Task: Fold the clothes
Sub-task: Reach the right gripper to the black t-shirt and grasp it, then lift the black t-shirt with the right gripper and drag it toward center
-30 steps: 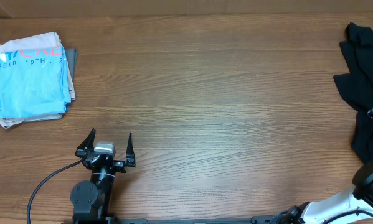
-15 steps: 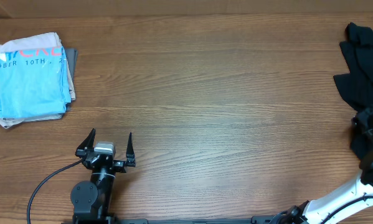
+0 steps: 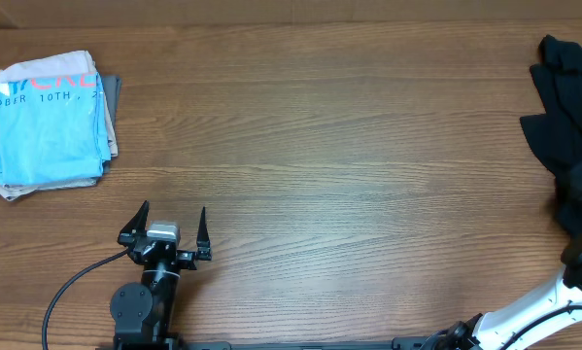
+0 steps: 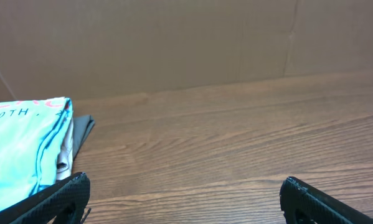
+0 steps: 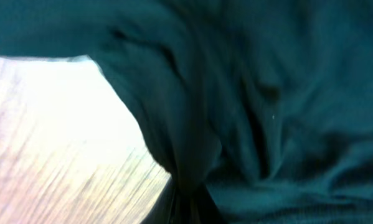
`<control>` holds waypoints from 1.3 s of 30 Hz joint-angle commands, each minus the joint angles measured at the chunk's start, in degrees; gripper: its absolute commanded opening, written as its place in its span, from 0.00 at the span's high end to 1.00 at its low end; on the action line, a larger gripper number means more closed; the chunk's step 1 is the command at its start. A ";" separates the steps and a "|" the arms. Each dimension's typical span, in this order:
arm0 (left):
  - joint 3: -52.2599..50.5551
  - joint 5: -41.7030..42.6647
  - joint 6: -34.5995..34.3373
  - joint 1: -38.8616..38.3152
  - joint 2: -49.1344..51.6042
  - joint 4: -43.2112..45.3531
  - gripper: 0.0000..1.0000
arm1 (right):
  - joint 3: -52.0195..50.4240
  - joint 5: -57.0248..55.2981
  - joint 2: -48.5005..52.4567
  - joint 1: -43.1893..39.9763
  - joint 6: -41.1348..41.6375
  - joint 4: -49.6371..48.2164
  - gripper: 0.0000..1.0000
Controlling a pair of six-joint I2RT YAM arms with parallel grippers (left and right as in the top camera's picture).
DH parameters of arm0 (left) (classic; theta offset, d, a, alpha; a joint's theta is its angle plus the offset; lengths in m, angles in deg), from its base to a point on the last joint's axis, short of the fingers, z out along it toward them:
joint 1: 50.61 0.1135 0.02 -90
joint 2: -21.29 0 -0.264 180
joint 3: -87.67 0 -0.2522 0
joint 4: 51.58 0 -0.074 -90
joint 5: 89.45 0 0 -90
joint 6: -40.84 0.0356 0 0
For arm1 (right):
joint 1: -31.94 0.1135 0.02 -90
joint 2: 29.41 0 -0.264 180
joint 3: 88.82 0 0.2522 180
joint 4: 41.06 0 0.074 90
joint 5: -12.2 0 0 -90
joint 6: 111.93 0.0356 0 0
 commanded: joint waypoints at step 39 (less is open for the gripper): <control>-0.28 -0.59 1.51 -0.42 -0.59 0.00 0.00 | 46.84 20.55 -4.02 20.85 -0.17 23.39 0.96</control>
